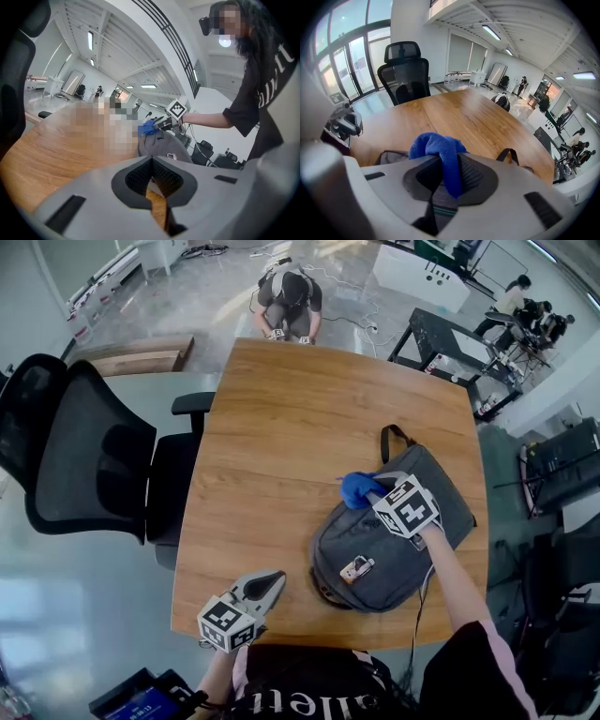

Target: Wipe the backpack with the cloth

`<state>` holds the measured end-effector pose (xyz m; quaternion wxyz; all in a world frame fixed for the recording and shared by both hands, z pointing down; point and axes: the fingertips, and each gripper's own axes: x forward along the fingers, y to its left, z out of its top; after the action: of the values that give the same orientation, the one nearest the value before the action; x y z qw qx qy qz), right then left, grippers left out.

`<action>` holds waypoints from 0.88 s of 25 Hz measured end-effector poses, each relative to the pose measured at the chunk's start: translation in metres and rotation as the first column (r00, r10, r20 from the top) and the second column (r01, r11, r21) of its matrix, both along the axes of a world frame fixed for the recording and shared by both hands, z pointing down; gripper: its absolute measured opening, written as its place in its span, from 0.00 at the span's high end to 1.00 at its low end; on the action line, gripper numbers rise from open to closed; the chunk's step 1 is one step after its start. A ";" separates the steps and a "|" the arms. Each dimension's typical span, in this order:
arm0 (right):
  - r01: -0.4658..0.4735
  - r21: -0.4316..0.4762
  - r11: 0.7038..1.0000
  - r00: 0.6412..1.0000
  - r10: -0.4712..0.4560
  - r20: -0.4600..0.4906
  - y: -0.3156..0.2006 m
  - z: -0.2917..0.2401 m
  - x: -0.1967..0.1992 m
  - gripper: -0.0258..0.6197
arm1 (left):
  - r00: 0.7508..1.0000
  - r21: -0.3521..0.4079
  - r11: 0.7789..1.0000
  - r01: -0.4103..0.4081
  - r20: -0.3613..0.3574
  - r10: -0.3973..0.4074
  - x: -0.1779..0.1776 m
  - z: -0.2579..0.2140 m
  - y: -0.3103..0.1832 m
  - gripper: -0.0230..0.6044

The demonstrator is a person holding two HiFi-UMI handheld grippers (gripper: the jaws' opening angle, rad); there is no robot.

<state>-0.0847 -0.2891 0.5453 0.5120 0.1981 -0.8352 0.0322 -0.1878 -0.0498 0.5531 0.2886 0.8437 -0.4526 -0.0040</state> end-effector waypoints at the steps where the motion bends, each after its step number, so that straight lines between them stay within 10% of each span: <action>1: 0.000 0.001 1.000 1.000 0.000 0.010 0.007 -0.001 -0.003 0.84 | 1.000 0.000 1.000 0.002 0.001 -0.002 0.000 0.000 0.001 0.97; 15: 0.058 -0.092 0.994 0.988 -0.045 0.145 0.120 0.005 -0.047 0.84 | 1.000 0.014 1.000 0.013 -0.003 -0.013 0.000 -0.002 0.016 0.97; 22: -0.228 -0.211 0.951 0.896 0.290 0.337 0.131 -0.015 -0.042 0.84 | 1.000 0.012 1.000 0.001 -0.006 -0.001 0.002 0.000 0.019 0.97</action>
<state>-0.1271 -0.1579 0.5300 0.3542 0.2550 -0.8759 0.2058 -0.1854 -0.0307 0.5528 0.2850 0.8451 -0.4521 -0.0092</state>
